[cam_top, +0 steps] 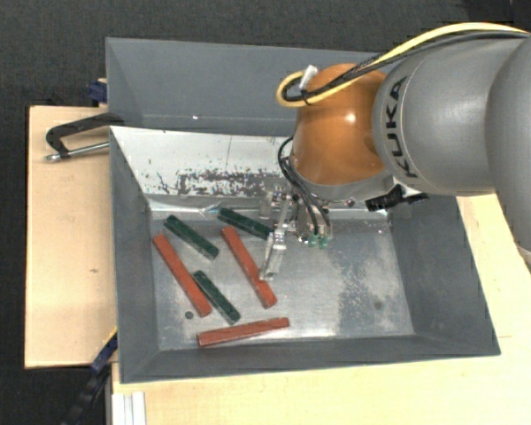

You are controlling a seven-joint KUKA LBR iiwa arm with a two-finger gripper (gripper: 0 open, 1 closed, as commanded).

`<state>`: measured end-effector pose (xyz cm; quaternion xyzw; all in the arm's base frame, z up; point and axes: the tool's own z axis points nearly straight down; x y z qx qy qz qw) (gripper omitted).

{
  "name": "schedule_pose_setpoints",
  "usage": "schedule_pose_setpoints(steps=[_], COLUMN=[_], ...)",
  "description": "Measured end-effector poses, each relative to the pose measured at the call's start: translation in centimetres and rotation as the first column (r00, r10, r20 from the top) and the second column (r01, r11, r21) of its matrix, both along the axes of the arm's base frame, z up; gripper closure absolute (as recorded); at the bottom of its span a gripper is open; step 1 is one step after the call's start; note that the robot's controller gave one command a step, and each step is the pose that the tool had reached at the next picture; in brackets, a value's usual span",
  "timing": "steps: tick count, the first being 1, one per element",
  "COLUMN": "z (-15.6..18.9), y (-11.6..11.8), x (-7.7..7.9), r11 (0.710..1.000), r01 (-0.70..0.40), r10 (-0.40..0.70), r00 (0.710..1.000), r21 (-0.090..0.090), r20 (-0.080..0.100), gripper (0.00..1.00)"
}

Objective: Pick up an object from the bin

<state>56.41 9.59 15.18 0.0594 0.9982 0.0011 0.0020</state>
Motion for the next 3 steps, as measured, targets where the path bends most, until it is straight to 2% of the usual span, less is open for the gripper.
schedule_pose_setpoints(steps=[1,2,3], z=[-1.8,-2.9,-8.0], y=[0.7,-1.3,-0.2], x=[-3.5,3.9,-4.3], r11=[0.983,0.969,0.931], r01=[0.184,0.248,0.364], r10=[-0.184,-0.248,-0.364], r00=[0.983,0.969,0.931], r21=[-0.001,0.002,-0.002], r20=[-0.007,0.003,-0.007], gripper=[0.00,0.00,0.00])
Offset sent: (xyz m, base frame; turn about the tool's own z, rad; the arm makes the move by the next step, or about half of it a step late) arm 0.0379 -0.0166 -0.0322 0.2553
